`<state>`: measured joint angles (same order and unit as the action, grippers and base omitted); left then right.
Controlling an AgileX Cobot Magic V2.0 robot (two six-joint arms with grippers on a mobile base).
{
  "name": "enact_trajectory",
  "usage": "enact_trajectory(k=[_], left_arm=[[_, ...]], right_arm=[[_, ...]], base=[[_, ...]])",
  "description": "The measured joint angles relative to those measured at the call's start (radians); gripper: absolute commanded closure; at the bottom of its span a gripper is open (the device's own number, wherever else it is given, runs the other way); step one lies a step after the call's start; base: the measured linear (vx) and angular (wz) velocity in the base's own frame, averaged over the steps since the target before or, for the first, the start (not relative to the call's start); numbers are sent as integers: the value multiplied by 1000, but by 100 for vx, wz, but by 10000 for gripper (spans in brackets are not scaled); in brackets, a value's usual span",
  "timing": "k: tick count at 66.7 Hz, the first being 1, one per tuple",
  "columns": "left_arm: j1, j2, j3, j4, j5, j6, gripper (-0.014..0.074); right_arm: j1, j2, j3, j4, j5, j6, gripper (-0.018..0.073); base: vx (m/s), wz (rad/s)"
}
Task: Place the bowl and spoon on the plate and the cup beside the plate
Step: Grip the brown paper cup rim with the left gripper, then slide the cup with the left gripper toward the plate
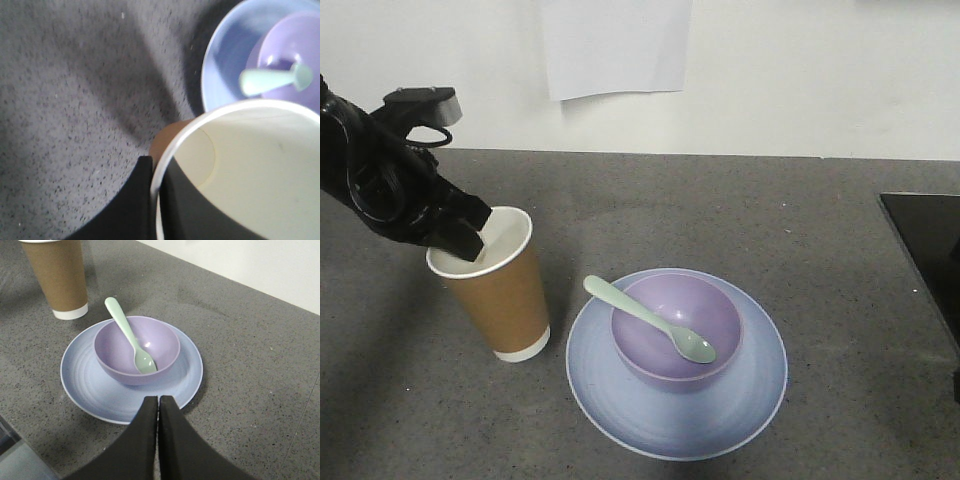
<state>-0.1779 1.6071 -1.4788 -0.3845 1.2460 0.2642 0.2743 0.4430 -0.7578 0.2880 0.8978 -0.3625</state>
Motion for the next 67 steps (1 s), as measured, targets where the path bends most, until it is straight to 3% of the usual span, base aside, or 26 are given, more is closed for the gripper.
enact_trajectory(k=[11, 67], left_arm=[[-2, 1, 38, 25, -26, -1, 604], [-2, 61, 39, 7, -37, 2, 588]], right_arm=[[0, 0, 0, 0, 9, 0, 565], [0, 0, 0, 0, 10, 0, 565]], base=[[0, 0], [0, 0]])
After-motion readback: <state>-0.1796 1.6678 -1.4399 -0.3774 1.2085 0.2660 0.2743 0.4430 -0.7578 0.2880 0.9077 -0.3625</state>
